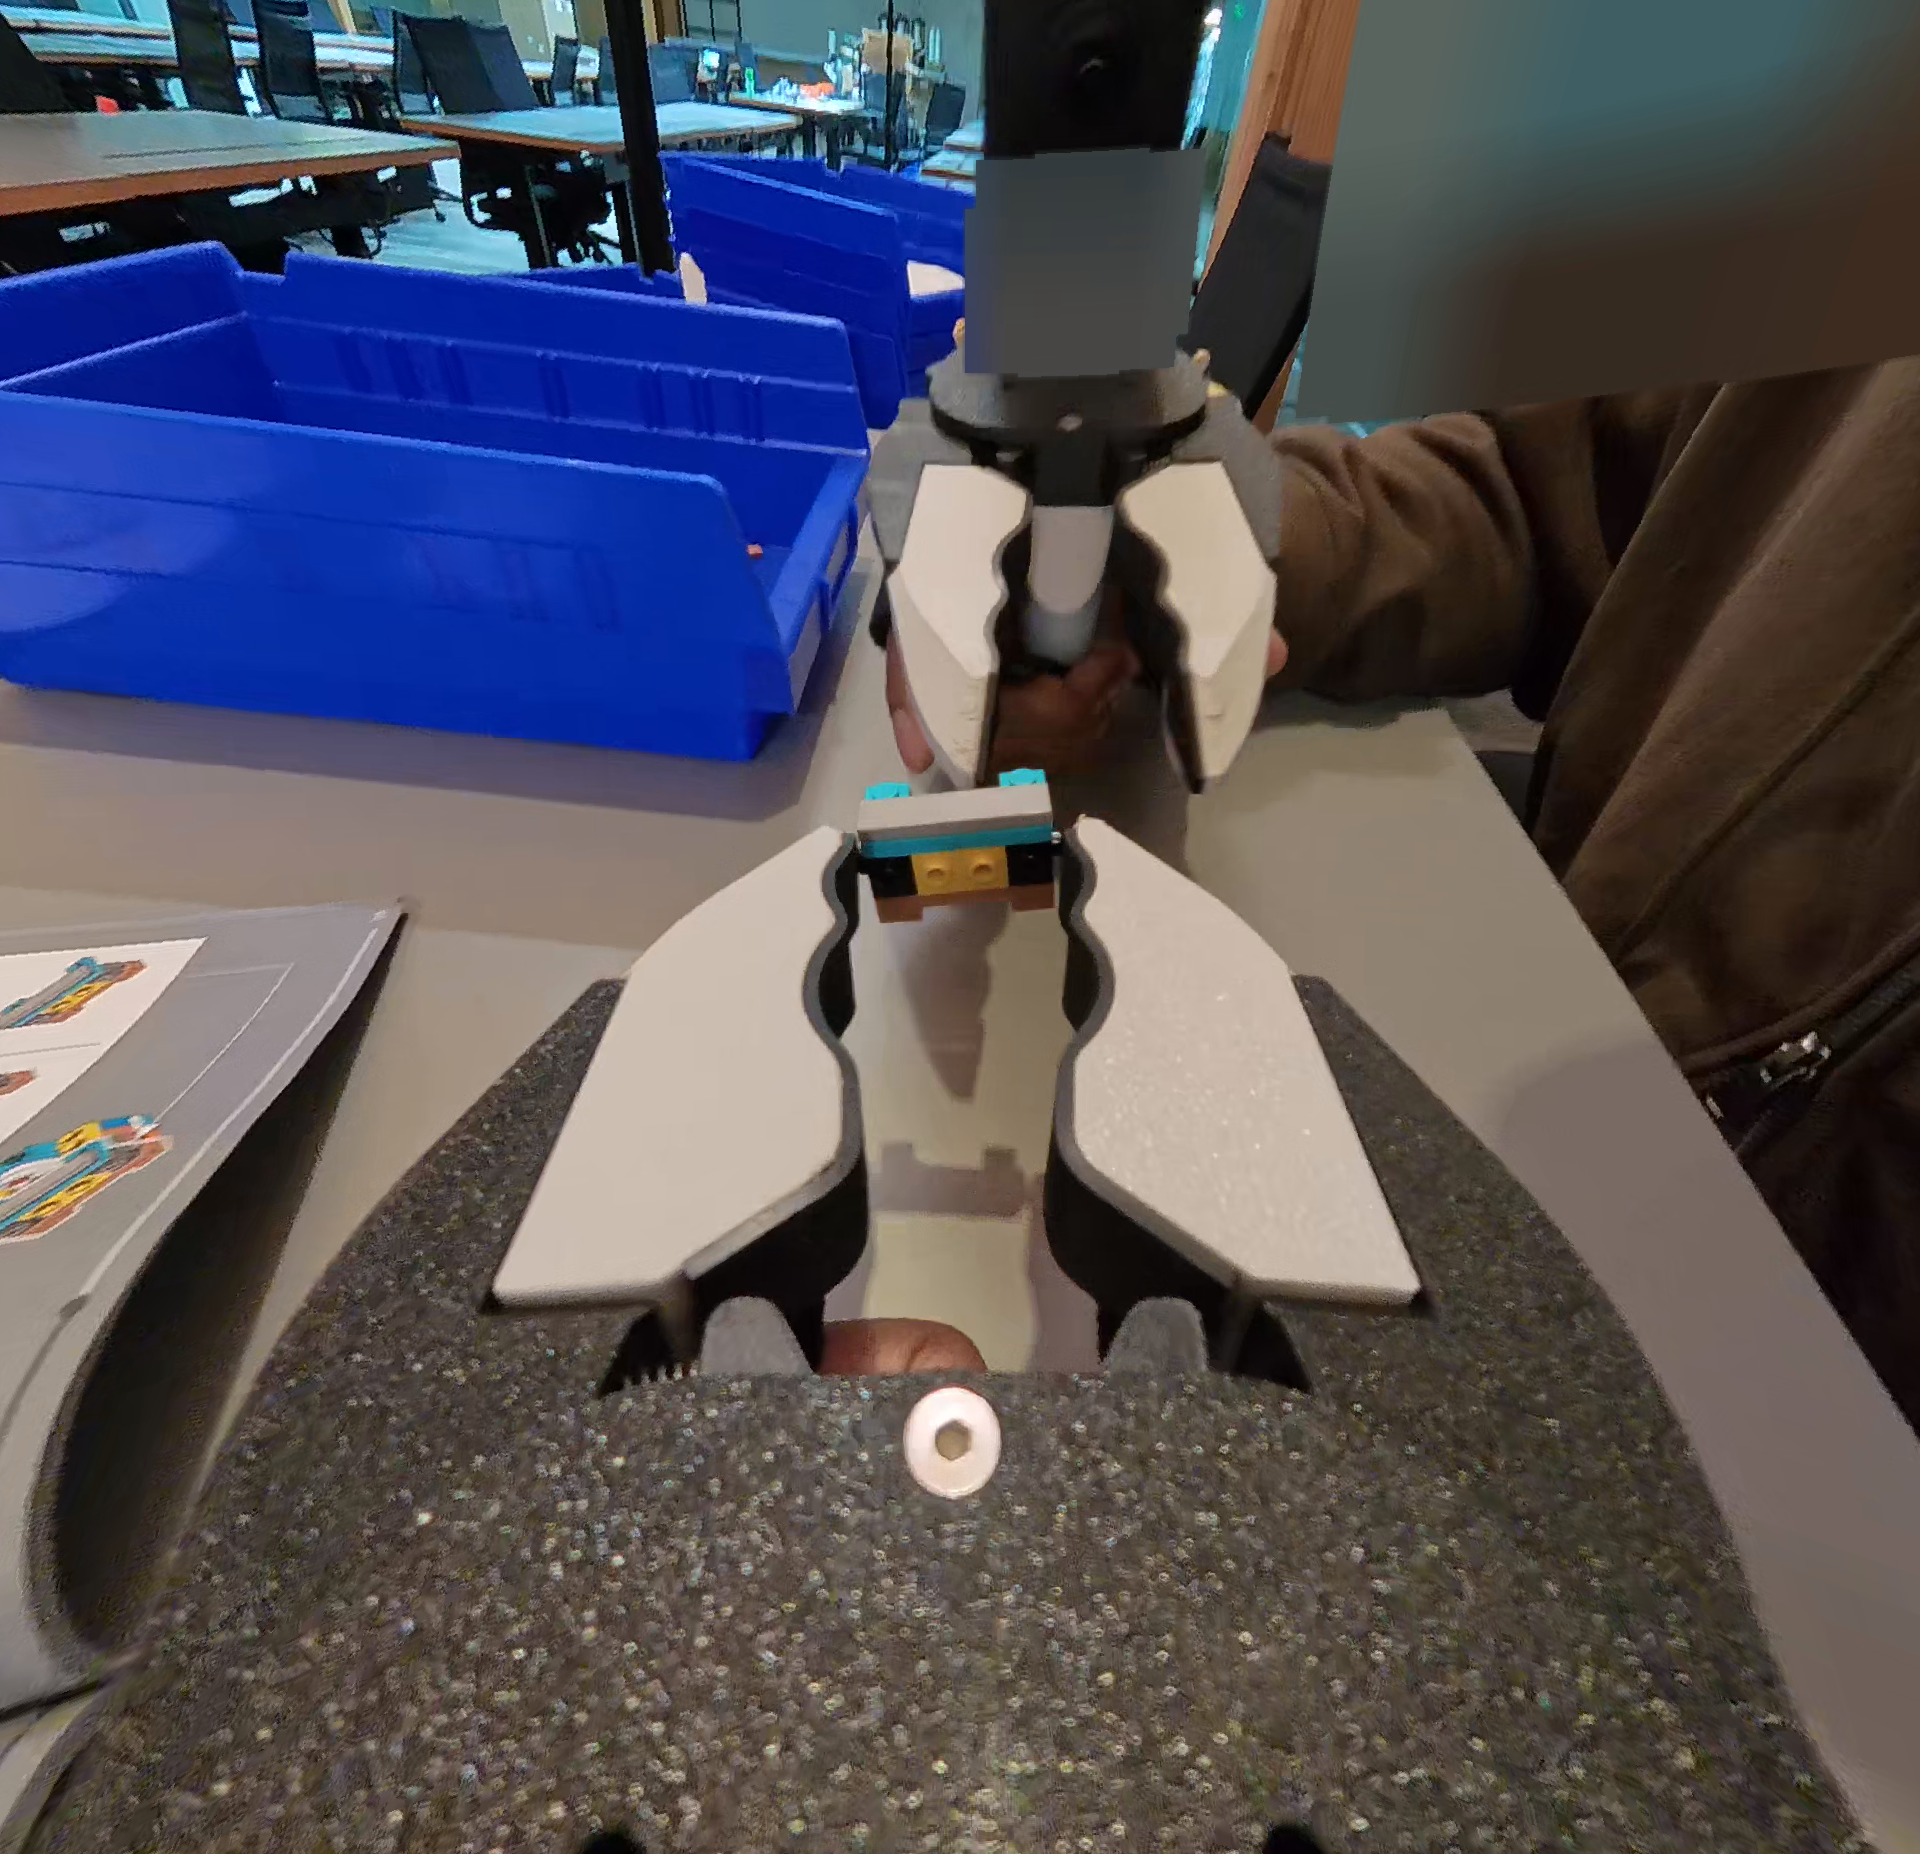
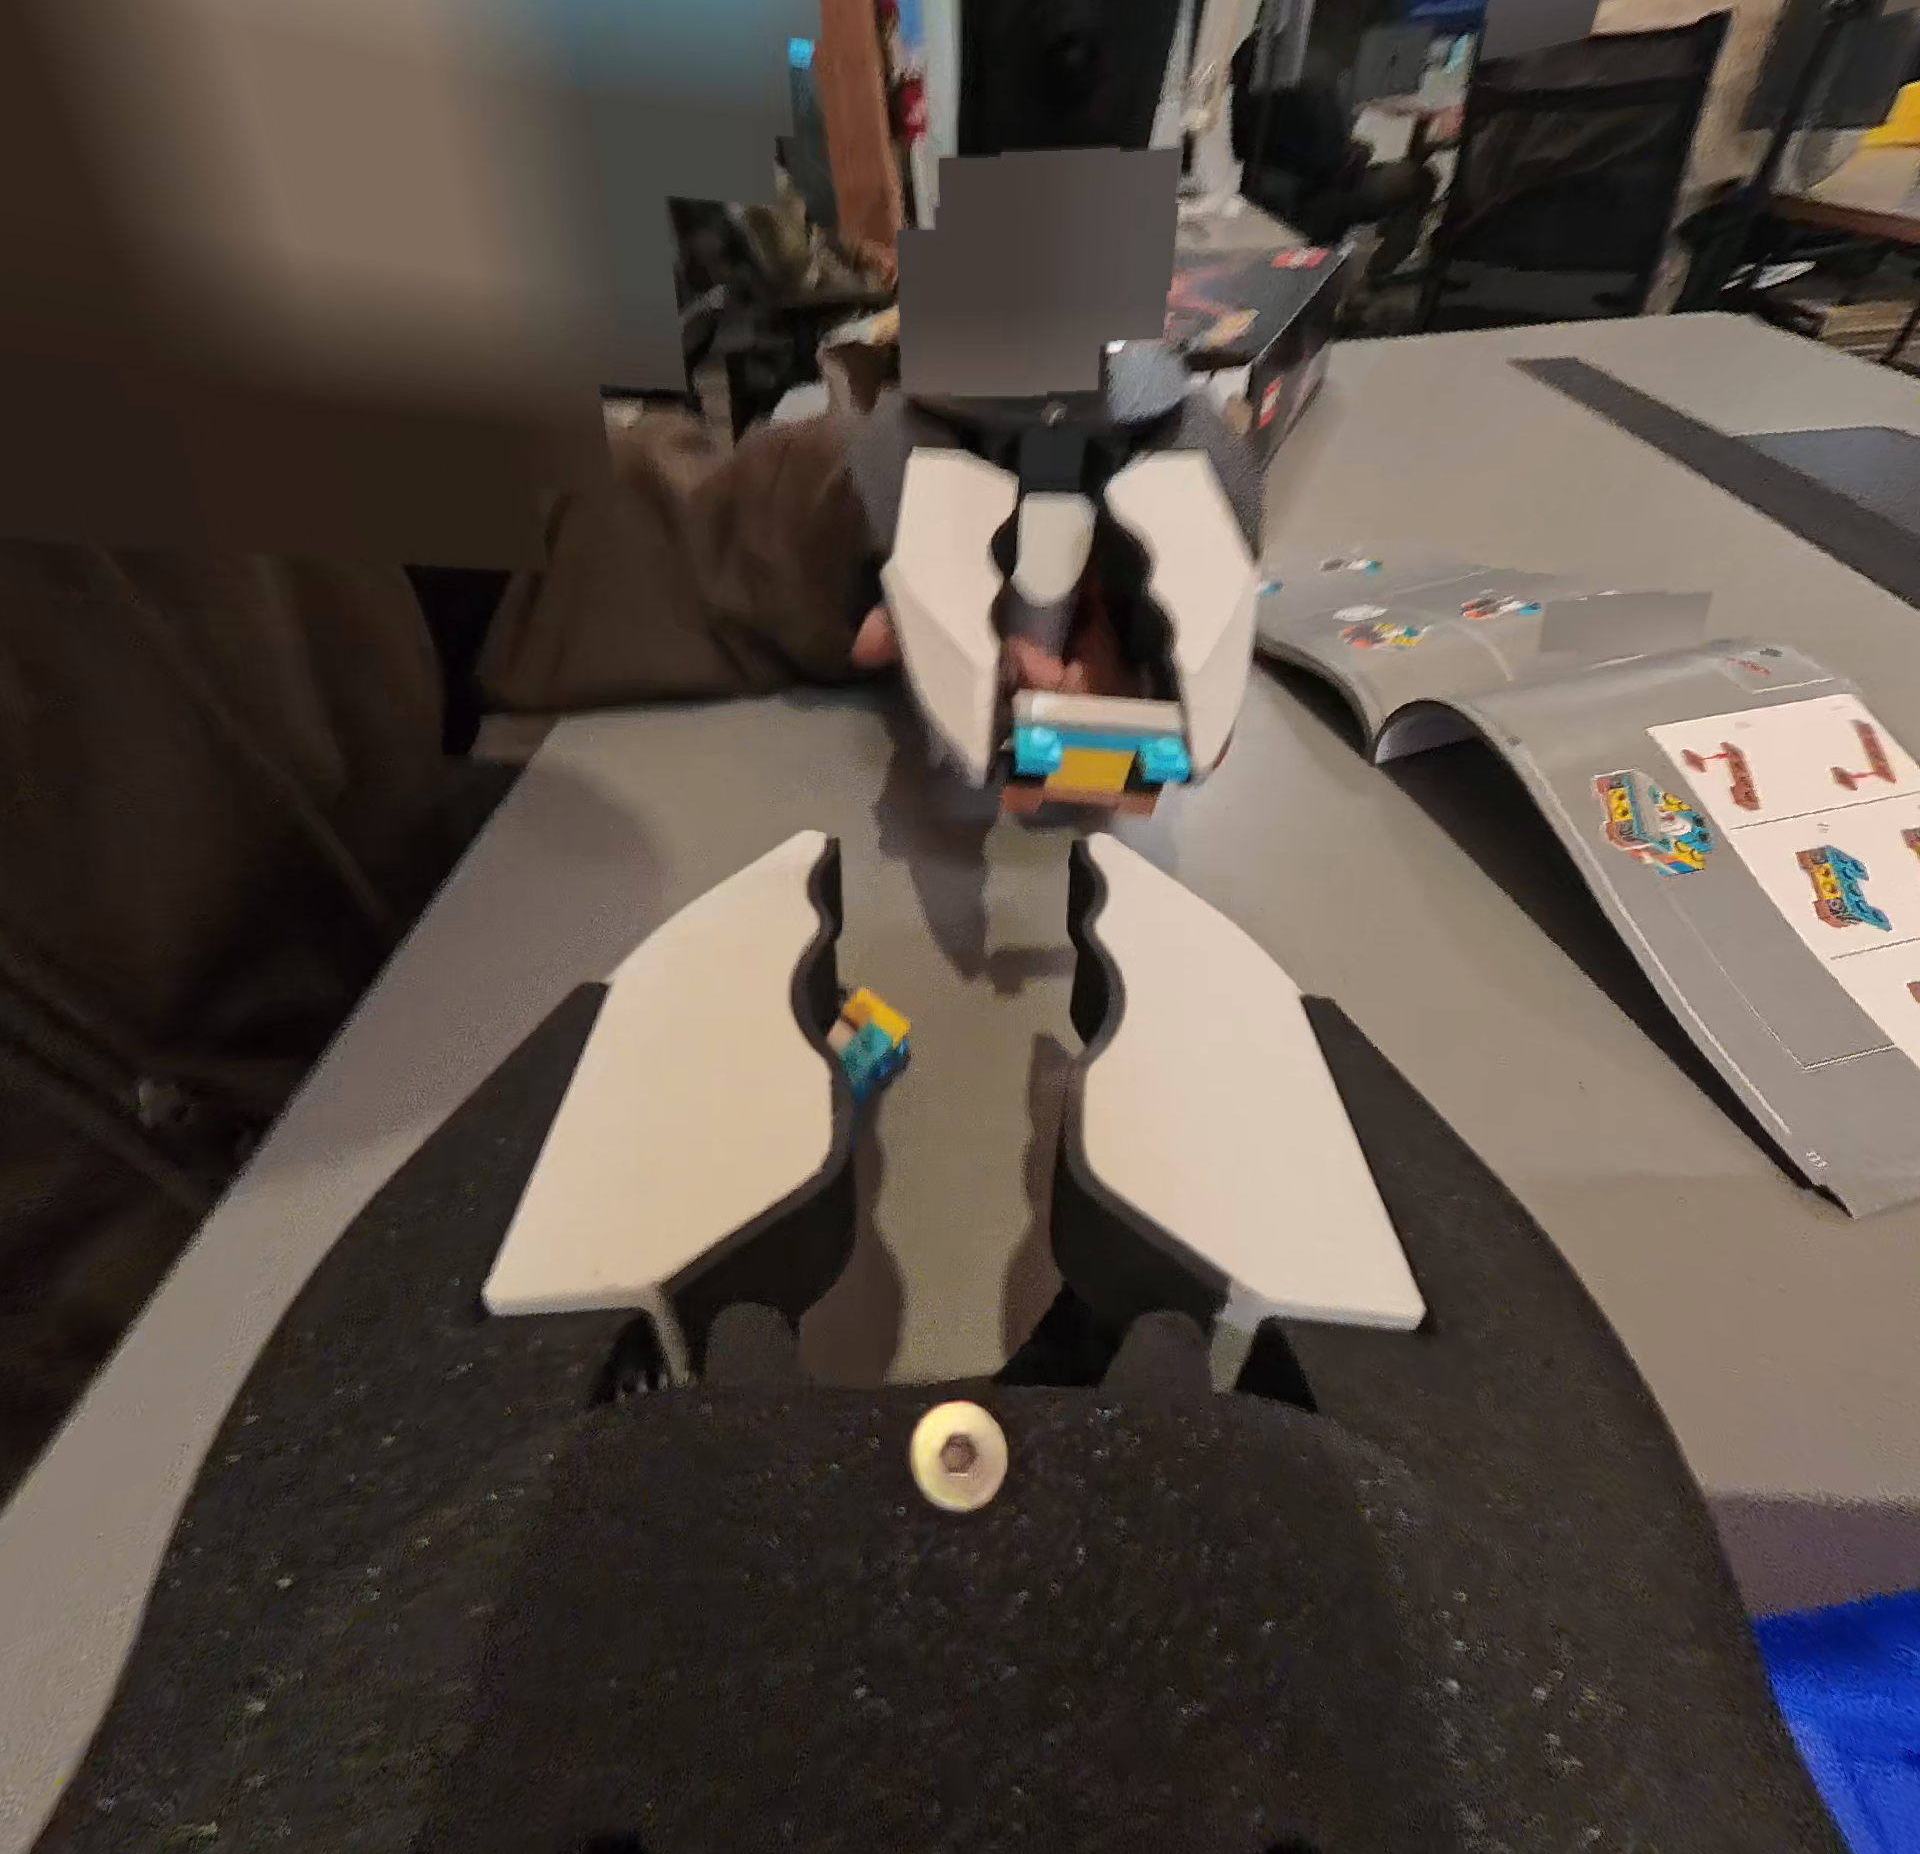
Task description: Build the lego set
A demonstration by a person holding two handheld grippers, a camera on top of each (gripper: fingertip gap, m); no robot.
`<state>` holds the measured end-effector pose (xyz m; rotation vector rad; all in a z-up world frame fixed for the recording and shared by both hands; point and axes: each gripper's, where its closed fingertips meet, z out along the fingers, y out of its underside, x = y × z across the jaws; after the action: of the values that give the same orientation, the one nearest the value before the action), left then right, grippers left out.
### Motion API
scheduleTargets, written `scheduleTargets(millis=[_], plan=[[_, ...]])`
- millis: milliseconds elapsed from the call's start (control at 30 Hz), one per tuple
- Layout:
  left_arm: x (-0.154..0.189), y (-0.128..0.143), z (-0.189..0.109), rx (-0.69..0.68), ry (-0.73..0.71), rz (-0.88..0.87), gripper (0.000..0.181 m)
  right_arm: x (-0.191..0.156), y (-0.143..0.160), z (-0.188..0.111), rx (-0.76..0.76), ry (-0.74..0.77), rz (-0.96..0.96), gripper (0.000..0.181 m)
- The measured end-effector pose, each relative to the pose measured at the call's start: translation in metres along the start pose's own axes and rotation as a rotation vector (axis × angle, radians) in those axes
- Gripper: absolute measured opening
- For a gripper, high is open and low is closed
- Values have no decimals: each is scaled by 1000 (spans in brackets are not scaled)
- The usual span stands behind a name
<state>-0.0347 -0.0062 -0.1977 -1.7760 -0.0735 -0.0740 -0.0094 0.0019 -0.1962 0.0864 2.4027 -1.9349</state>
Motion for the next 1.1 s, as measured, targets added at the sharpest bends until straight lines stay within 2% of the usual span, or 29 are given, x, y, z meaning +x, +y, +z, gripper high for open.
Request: scheduleTargets(millis=[167, 300, 400, 600, 733, 767, 867, 1100], plan=[[-1, 11, -12, -90, 9, 47, 37, -11, 37, -1, -217, -62, -239, 53], [6, 17, -16, -134, 53, 73, 37, -20, 50, 5, -296, -151, -338, 66], [18, 25, -18, -173, 121, 80, 37, -18, 56, 10, -337, -189, -369, 69], [29, 39, -18, -251, 174, 104, 37, -23, 72, 19, -449, -291, -389, 61], [27, 41, -18, -256, 165, 99, 37, -29, 76, 26, -482, -320, -396, 45], [26, 41, -18, -257, 162, 99, 37, -29, 76, 28, -482, -311, -396, 39], [23, 42, -17, -257, 150, 102, 37, -22, 74, 32, -482, -243, -374, 38], [15, 41, -14, -235, 97, 163, 37, 13, 63, 34, -445, 93, -210, 37]])
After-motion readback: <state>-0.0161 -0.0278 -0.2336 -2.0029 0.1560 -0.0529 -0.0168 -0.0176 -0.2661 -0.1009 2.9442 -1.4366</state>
